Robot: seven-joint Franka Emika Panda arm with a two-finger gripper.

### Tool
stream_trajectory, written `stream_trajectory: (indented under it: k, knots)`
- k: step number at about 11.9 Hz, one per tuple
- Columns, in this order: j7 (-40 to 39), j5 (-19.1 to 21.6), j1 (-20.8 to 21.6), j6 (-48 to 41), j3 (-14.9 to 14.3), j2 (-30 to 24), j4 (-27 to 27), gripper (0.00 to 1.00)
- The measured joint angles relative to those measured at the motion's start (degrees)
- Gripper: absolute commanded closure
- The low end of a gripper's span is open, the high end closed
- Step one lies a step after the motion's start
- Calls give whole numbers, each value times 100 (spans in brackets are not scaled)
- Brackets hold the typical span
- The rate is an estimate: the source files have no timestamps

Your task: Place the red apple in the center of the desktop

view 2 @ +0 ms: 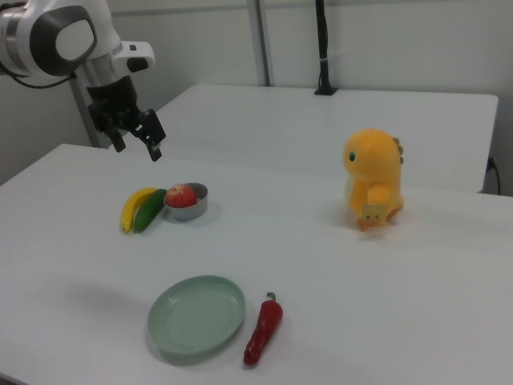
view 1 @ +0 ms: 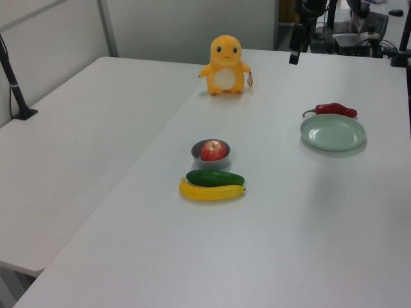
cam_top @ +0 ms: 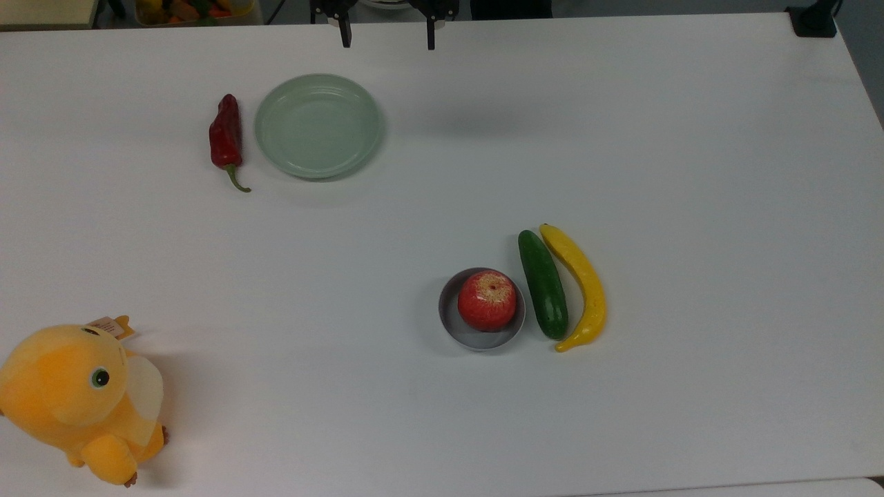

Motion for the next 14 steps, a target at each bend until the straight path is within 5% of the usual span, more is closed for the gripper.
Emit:
stream_trajectory:
  k: [14]
  knots:
    - [3,1,106,168,18,292,-9,0]
